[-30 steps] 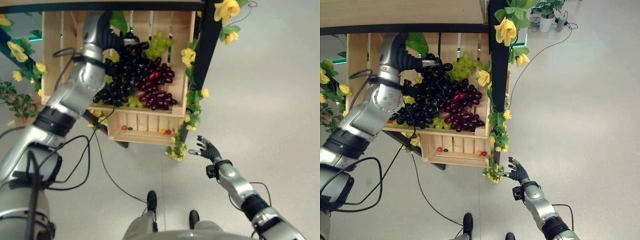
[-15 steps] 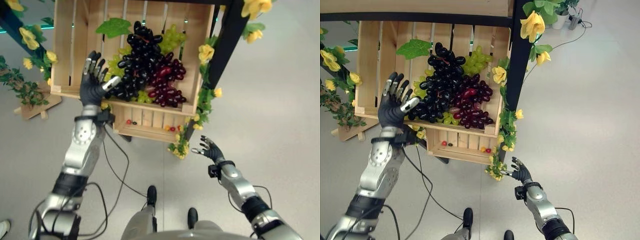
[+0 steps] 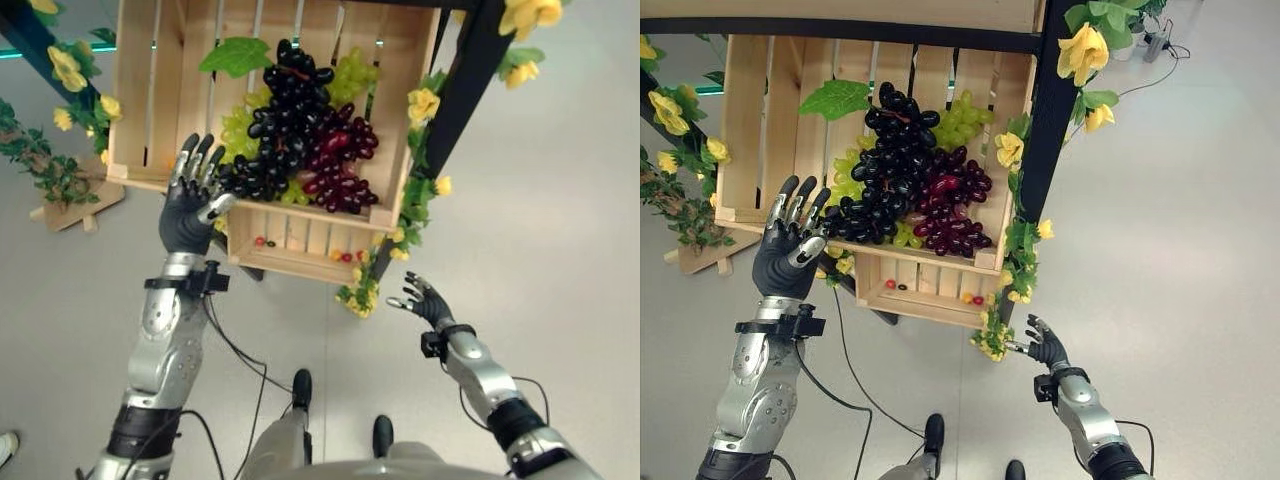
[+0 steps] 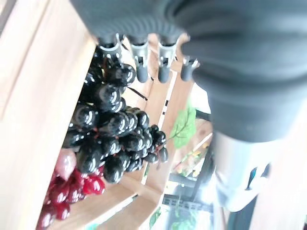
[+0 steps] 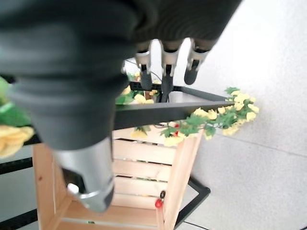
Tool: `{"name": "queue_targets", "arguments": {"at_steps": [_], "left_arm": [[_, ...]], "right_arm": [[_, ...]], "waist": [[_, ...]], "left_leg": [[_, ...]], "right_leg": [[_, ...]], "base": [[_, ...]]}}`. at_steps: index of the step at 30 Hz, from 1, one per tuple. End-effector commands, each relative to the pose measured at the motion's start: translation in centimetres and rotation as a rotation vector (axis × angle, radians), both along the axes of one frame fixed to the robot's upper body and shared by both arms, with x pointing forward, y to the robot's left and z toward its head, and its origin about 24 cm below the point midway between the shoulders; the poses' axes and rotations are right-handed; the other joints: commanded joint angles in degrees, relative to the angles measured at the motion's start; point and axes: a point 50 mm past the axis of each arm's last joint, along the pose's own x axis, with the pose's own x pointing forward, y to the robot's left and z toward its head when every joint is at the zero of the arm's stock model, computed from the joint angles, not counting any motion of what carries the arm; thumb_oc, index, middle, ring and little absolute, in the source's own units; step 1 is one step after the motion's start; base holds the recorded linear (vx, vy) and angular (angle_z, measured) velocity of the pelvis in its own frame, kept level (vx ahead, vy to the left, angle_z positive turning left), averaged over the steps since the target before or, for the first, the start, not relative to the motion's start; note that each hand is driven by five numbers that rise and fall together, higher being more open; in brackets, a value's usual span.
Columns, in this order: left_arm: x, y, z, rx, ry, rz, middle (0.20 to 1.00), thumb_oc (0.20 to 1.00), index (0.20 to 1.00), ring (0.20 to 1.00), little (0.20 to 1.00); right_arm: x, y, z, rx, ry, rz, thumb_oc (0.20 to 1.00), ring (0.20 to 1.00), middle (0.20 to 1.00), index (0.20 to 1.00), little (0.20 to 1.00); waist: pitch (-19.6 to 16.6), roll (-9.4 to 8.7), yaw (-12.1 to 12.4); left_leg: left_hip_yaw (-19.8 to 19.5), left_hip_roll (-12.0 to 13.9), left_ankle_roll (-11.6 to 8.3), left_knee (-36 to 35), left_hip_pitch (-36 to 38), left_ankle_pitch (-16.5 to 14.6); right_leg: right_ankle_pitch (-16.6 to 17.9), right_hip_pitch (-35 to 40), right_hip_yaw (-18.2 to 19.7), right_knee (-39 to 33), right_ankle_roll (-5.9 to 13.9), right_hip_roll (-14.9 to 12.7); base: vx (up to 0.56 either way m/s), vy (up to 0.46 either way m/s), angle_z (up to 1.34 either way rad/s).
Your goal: Pick up the fruits from the basket on one side to the basket on the other side
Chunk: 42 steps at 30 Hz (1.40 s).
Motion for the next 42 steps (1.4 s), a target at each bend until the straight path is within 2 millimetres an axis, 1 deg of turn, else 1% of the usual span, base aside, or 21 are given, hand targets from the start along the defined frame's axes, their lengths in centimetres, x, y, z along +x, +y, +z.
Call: {"name": "queue_targets", "arguments": {"at_steps": [1,3,5,8,10,14,20,22,23,24,26,27,31,33,34,35,36,38,39,41,42], "left_arm": [[-1.4,-0.5,0.6,-0.011,-0.068,-0.092,1.0,1.0,1.0,1.0,1.0],[-1.7,-1.6,1.1,-0.042,-0.106,-0.208,1.0,1.0,1.0,1.0,1.0],[-1.7,-1.6,1.1,-0.042,-0.106,-0.209,1.0,1.0,1.0,1.0,1.0],[-2.2,-3.3,2.0,-0.037,-0.165,-0.322,1.0,1.0,1.0,1.0,1.0],[-2.5,-4.1,2.5,-0.02,-0.2,-0.365,1.0,1.0,1.0,1.0,1.0],[-2.0,-4.7,1.8,0.057,-0.148,-0.395,1.0,1.0,1.0,1.0,1.0],[-0.8,-6.4,1.6,0.148,-0.107,-0.44,1.0,1.0,1.0,1.0,1.0],[-0.7,-7.3,1.7,0.153,-0.106,-0.481,1.0,1.0,1.0,1.0,1.0],[-0.6,-7.4,1.8,0.168,-0.109,-0.473,1.0,1.0,1.0,1.0,1.0],[-0.6,-7.4,1.8,0.168,-0.11,-0.473,1.0,1.0,1.0,1.0,1.0],[-0.6,-7.5,1.8,0.162,-0.098,-0.48,1.0,1.0,1.0,1.0,1.0],[-0.5,-7.4,1.8,0.17,-0.098,-0.472,1.0,1.0,1.0,1.0,1.0],[-0.5,-7.8,2.1,0.151,-0.091,-0.497,1.0,1.0,1.0,1.0,1.0],[-0.5,-8.1,2.2,0.136,-0.091,-0.507,1.0,1.0,1.0,1.0,1.0],[-0.6,-8.1,2.3,0.137,-0.094,-0.509,1.0,1.0,1.0,1.0,1.0],[-0.7,-8.0,2.4,0.133,-0.094,-0.502,1.0,1.0,1.0,1.0,1.0],[-0.8,-7.8,2.5,0.135,-0.099,-0.494,1.0,1.0,1.0,1.0,1.0],[-1.0,-7.4,2.8,0.143,-0.108,-0.473,1.0,1.0,1.0,1.0,1.0],[-1.1,-7.1,2.9,0.148,-0.113,-0.448,1.0,1.0,1.0,1.0,1.0],[-1.5,-6.7,3.0,0.131,-0.114,-0.455,1.0,1.0,1.0,1.0,1.0],[-1.6,-6.7,3.0,0.12,-0.12,-0.459,1.0,1.0,1.0,1.0,1.0]], "right_arm": [[0.4,-0.7,2.0,-0.007,-0.117,0.005,1.0,1.0,1.0,1.0,1.0],[0.4,-1.0,2.2,0.006,-0.128,-0.003,1.0,1.0,1.0,1.0,1.0],[0.3,-1.0,2.2,0.006,-0.128,-0.004,1.0,1.0,1.0,1.0,1.0],[0.5,-1.0,2.4,-0.002,-0.135,0.005,1.0,1.0,1.0,1.0,1.0],[0.8,-1.0,2.9,0.003,-0.158,0.008,1.0,1.0,1.0,1.0,1.0],[0.2,-2.1,3.5,0.023,-0.197,-0.043,1.0,1.0,1.0,1.0,1.0],[-1.1,-2.8,4.4,0.076,-0.263,-0.128,1.0,1.0,1.0,1.0,1.0],[-1.3,-2.8,4.3,0.085,-0.271,-0.161,1.0,1.0,1.0,1.0,1.0],[-1.2,-2.5,4.2,0.082,-0.271,-0.177,1.0,1.0,1.0,1.0,1.0],[-1.2,-2.5,4.2,0.083,-0.272,-0.177,1.0,1.0,1.0,1.0,1.0],[-1.2,-2.3,4.1,0.086,-0.272,-0.188,1.0,1.0,1.0,1.0,1.0],[-1.3,-2.2,4.0,0.087,-0.267,-0.189,1.0,1.0,1.0,1.0,1.0],[-2.5,-2.5,2.9,0.101,-0.225,-0.214,1.0,1.0,1.0,1.0,1.0],[-2.8,-2.5,2.6,0.112,-0.213,-0.223,1.0,1.0,1.0,1.0,1.0],[-3.0,-2.5,2.4,0.119,-0.204,-0.229,1.0,1.0,1.0,1.0,1.0],[-3.0,-2.4,2.3,0.117,-0.198,-0.232,1.0,1.0,1.0,1.0,1.0],[-2.9,-2.3,2.2,0.112,-0.196,-0.233,1.0,1.0,1.0,1.0,1.0],[-2.6,-1.8,2.1,0.111,-0.187,-0.212,1.0,1.0,1.0,1.0,1.0],[-2.6,-1.4,2.0,0.104,-0.18,-0.195,1.0,1.0,1.0,1.0,1.0],[-2.7,-1.4,1.7,0.11,-0.165,-0.194,1.0,1.0,1.0,1.0,1.0],[-2.7,-1.5,1.7,0.107,-0.161,-0.189,1.0,1.0,1.0,1.0,1.0]], "waist": [[-2.0,-1.22,0.5],[-1.7,-1.45,0.3],[-1.9,-1.43,0.4],[-1.8,-2.26,1.7],[-1.8,-2.57,1.8],[-2.1,-2.89,-0.5],[-2.2,-4.31,-5.0],[-1.7,-4.45,-5.6],[-0.7,-3.62,-5.1],[-0.7,-3.73,-5.1],[0.0,-3.39,-4.5],[-0.1,-3.75,-4.1],[-0.9,-4.33,-4.4],[-1.5,-4.2,-3.9],[-2.2,-4.15,-3.8],[-2.4,-4.2,-3.0],[-2.4,-3.77,-2.0],[-3.0,-4.08,-0.6],[-3.7,-4.84,1.0],[-3.7,-5.17,0.9],[-3.8,-5.05,0.8]], "left_leg": [[-0.7,4.4,-4.62,15.5,-1.1,-17.2],[-0.8,3.4,-3.86,16.8,-2.4,-17.8],[-0.7,3.4,-3.82,17.0,-2.6,-17.9],[-11.7,-3.1,-2.05,20.2,-4.6,-21.3],[-16.2,-6.2,-1.35,21.1,-4.4,-22.3],[-15.5,-4.4,-0.97,18.0,-3.0,-21.0],[-9.9,-4.1,0.9,14.8,-2.8,-19.5],[-6.8,-3.5,1.46,14.1,-2.6,-19.2],[-3.2,-0.8,0.98,14.4,-2.2,-19.2],[-3.2,-1.0,1.01,14.2,-2.3,-18.9],[0.5,1.5,0.55,14.2,-1.1,-19.0],[2.0,1.9,0.63,14.5,-1.2,-18.7],[6.3,4.5,0.69,14.6,-0.9,-18.4],[9.5,5.6,1.13,15.6,-1.9,-18.2],[10.6,6.0,1.01,15.5,-2.4,-17.7],[12.6,6.9,0.93,16.6,-2.4,-18.2],[15.0,7.8,1.39,17.5,-2.4,-18.3],[19.1,9.4,1.46,19.5,-2.5,-18.8],[20.8,9.7,1.25,21.0,-2.3,-20.6],[22.9,10.4,1.04,22.9,-1.4,-20.9],[23.7,11.7,0.46,24.6,-1.4,-21.3]], "right_leg": [[-5.7,-4.1,-0.5,5.1,2.22,-4.2],[-4.8,-5.8,0.1,5.6,2.9,-5.0],[-4.8,-6.0,0.2,5.7,2.93,-5.1],[-3.5,-11.3,4.9,8.6,3.14,-5.8],[-2.6,-12.9,7.5,9.5,3.45,-6.4],[-1.6,-13.5,8.4,9.7,4.81,-6.8],[2.5,-16.8,11.9,9.3,7.9,-9.0],[5.1,-18.6,11.2,10.1,8.92,-10.2],[4.8,-19.3,4.9,11.5,8.68,-11.6],[5.1,-19.5,4.9,11.4,8.72,-11.7],[3.9,-18.7,-2.7,12.2,8.47,-12.4],[3.8,-18.5,-5.7,12.5,8.32,-12.8],[2.6,-15.7,-3.9,15.3,7.86,-12.0],[0.9,-13.2,-5.9,18.5,7.37,-12.3],[1.0,-12.1,-6.5,17.8,7.21,-12.9],[1.2,-10.6,-9.0,18.2,7.28,-13.9],[1.6,-10.6,-13.7,21.9,7.01,-15.3],[0.6,-8.5,-19.3,22.6,7.31,-15.7],[-0.4,-5.8,-22.1,20.6,7.89,-15.4],[-1.1,-5.5,-20.2,18.0,7.82,-14.5],[-1.3,-5.3,-19.1,16.5,7.54,-13.8]], "base": [[-0.05,0.055,0.0],[-0.07,0.086,-0.01],[-0.04,0.072,-0.03],[-0.05,0.179,-0.38],[0.0,0.225,-0.82],[-0.01,0.205,-0.36],[-0.07,0.251,-0.32],[-0.1,0.233,-0.55],[-0.1,0.165,-0.58],[-0.1,0.159,-1.3],[-0.1,0.153,-1.67],[-0.14,0.137,-1.57],[-0.16,0.048,-1.28],[-0.2,0.039,-0.9],[-0.15,0.009,-0.74],[-0.17,0.037,-1.0],[-0.15,0.036,-1.42],[-0.07,0.03,-1.89],[0.04,-0.042,-1.91],[0.05,-0.133,-1.49],[0.03,-0.163,-0.94]]}}
